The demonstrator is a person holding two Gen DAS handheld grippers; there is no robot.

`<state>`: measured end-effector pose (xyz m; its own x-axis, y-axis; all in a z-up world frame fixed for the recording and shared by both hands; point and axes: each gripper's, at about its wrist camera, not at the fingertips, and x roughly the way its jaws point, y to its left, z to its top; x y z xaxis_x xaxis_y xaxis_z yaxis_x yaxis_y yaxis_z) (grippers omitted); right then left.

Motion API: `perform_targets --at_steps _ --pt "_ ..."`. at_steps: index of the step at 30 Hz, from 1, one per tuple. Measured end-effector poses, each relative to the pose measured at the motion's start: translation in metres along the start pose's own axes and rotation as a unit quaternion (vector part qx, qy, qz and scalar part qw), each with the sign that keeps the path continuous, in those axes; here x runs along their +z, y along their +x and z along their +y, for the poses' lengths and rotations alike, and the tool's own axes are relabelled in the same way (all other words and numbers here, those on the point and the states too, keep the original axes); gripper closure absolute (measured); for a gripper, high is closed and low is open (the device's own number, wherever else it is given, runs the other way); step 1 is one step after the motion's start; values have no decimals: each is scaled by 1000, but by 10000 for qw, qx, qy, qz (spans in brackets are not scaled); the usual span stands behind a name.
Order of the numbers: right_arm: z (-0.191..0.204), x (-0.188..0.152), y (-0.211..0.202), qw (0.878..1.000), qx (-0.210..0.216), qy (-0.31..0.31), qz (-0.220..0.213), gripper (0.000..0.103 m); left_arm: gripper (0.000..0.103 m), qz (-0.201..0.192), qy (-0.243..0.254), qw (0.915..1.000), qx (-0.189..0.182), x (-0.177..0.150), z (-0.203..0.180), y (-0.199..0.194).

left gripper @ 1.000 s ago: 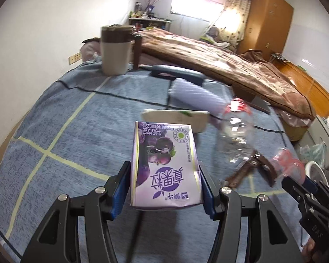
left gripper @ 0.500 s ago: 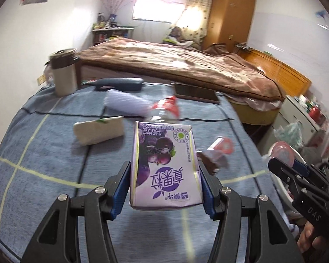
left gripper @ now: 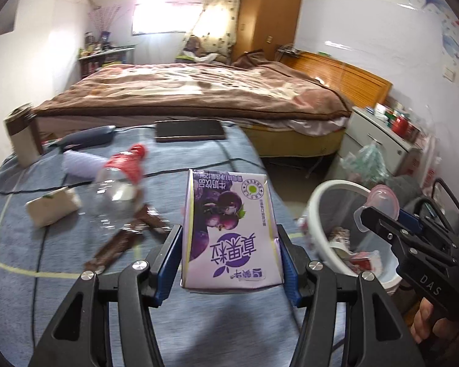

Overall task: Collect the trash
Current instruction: 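Carry the juice box and cup over the white bin and open both tools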

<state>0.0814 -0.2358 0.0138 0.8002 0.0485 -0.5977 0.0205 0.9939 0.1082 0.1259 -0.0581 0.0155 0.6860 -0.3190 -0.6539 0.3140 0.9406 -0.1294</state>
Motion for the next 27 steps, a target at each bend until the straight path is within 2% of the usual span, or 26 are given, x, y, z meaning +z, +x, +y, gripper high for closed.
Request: perform_targets --at_steps 12,16,27 --pt "-71 -5 4 9967 -679 412 176 58 43 284 572 9959 -642 2 -87 32" --pt "-87 -8 5 9954 -784 479 285 58 43 368 657 9947 -698 2 -108 43" --pt "-115 -16 27 9909 -977 553 749 58 43 654 724 9918 -824 2 -132 68"
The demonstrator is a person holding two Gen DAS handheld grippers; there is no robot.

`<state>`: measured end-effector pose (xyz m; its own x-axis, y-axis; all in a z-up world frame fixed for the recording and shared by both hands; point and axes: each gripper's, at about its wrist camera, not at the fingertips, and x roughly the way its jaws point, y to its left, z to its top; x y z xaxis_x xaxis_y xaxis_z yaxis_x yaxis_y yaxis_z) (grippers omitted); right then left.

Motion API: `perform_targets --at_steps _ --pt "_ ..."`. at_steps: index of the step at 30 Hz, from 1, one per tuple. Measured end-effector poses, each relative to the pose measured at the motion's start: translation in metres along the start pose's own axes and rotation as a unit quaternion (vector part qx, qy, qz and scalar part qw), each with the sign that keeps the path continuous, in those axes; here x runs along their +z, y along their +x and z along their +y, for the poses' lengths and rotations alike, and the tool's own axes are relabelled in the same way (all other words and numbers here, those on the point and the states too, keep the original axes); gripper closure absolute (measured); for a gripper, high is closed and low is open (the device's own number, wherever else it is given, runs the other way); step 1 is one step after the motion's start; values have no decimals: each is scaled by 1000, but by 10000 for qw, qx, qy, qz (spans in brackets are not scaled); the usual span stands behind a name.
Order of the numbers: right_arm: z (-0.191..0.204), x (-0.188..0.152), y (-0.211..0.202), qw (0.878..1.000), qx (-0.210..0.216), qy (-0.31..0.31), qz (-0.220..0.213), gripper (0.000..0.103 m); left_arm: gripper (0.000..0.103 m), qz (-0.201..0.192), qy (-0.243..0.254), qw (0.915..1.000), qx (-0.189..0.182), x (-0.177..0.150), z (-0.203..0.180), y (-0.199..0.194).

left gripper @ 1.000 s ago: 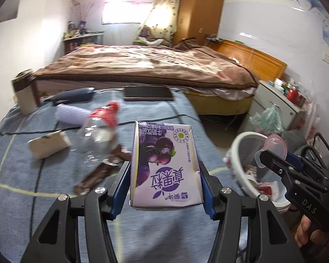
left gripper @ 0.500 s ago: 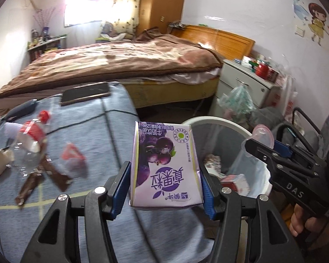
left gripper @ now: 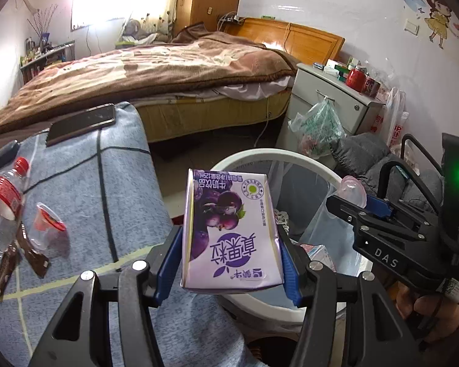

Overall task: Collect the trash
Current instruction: 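Carry the juice box and cup over the white bin and open both tools, then move both open tools back over the table toward the remaining trash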

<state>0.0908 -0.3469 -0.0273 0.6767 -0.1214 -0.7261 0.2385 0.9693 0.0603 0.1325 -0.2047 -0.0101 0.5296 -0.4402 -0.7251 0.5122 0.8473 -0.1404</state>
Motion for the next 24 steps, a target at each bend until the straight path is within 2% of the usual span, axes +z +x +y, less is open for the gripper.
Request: perform_targets --at_steps 7,8,10,24 --pt "-8 -4 4 9998 -28 163 134 55 42 91 -46 9999 -66 -2 -2 6" --pt "-8 -4 4 9997 -40 177 142 53 41 101 -49 9999 -81 -2 -2 6" --pt "-9 -4 5 9997 -40 207 159 40 33 83 -48 9999 -136 -2 -2 5" --pt "-1 -6 -11 9996 -46 280 -62 39 32 -162 -179 9996 -117 -3 9 -18"
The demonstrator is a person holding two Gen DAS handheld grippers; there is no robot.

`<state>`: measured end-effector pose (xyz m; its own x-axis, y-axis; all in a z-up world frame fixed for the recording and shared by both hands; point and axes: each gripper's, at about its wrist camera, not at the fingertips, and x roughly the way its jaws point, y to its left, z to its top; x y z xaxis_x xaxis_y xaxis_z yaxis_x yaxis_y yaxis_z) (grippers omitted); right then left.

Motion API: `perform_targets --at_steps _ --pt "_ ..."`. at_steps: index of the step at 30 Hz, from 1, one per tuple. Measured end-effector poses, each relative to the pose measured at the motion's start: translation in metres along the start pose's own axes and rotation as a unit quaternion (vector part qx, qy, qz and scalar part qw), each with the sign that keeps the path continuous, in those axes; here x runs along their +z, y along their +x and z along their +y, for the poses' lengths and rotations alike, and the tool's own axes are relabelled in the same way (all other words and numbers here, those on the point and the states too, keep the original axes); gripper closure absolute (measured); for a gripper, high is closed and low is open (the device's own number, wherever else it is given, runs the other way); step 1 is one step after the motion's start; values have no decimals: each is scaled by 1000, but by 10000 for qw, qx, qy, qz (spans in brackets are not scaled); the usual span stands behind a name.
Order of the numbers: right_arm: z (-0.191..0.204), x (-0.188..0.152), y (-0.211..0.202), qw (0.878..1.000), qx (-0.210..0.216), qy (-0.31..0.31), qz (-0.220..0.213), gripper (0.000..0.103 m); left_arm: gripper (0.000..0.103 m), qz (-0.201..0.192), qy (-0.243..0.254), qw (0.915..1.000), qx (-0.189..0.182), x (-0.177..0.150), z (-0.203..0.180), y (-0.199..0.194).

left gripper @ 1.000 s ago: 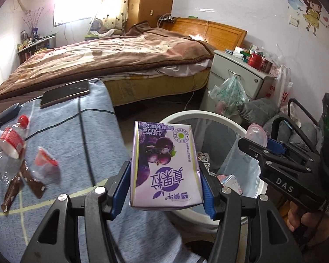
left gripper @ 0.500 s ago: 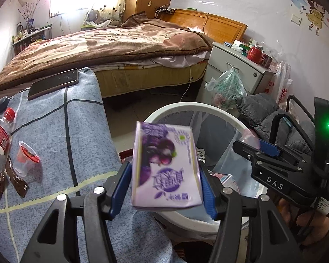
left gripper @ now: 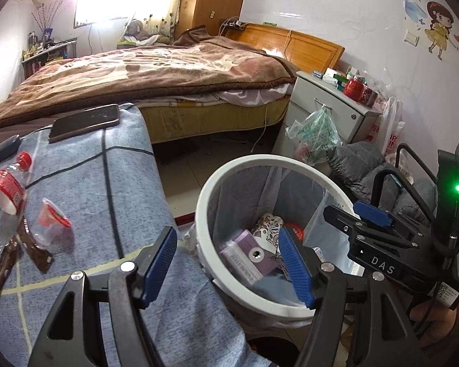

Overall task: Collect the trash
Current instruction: 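Move both open tools back over the table toward the remaining trash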

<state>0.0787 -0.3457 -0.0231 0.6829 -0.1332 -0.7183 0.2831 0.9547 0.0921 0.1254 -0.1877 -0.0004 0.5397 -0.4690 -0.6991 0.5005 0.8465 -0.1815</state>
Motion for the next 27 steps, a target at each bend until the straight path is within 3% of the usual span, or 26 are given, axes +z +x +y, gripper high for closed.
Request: perform_targets --at_steps 16,27 --pt "40 5 -27 9985 215 -119 -483 39 32 -414 -344 9979 352 -13 55 -48" --pt "86 1 -26 9960 609 -438 -489 39 32 -638 -705 9923 792 -29 115 -87"
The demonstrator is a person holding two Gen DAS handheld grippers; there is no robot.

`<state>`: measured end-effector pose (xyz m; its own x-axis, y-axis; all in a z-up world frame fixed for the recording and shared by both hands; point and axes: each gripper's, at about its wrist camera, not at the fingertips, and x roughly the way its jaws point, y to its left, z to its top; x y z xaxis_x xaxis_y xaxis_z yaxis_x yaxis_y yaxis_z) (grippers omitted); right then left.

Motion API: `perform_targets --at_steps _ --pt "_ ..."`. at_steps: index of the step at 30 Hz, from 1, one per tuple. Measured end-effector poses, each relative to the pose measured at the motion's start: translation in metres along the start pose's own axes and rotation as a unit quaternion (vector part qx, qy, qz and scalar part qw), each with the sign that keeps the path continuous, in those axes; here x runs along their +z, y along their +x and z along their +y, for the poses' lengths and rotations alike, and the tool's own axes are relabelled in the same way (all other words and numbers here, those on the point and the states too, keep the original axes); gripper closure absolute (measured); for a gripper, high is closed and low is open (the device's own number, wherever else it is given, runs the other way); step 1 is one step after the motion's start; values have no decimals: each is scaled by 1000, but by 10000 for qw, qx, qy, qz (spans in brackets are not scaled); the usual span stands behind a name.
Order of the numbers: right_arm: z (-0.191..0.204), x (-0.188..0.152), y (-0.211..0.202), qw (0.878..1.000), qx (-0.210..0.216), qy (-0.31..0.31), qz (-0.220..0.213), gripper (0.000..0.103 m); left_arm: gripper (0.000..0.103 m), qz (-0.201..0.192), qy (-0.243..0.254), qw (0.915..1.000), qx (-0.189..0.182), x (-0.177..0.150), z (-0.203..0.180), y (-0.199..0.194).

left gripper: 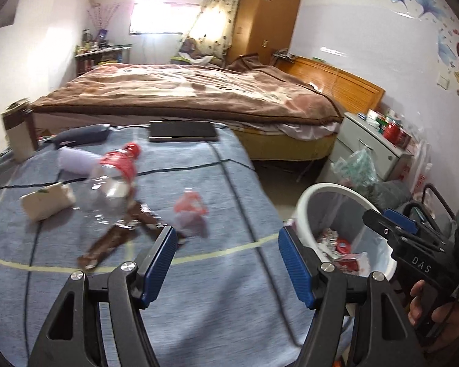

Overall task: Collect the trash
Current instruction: 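Move both open tools back over the table toward the remaining trash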

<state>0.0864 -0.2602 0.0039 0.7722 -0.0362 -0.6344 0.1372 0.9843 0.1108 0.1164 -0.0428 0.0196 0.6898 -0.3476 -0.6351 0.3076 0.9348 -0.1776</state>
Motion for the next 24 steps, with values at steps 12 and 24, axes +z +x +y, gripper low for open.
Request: perform_targets --at_steps 12,24 --pt "47 -2 19 9979 503 -342 227 39 32 -14 -484 9967 650 -14 78 -17" --pt "97 0 49 9916 917 -709 581 39 32 335 -695 9931 882 -28 126 0"
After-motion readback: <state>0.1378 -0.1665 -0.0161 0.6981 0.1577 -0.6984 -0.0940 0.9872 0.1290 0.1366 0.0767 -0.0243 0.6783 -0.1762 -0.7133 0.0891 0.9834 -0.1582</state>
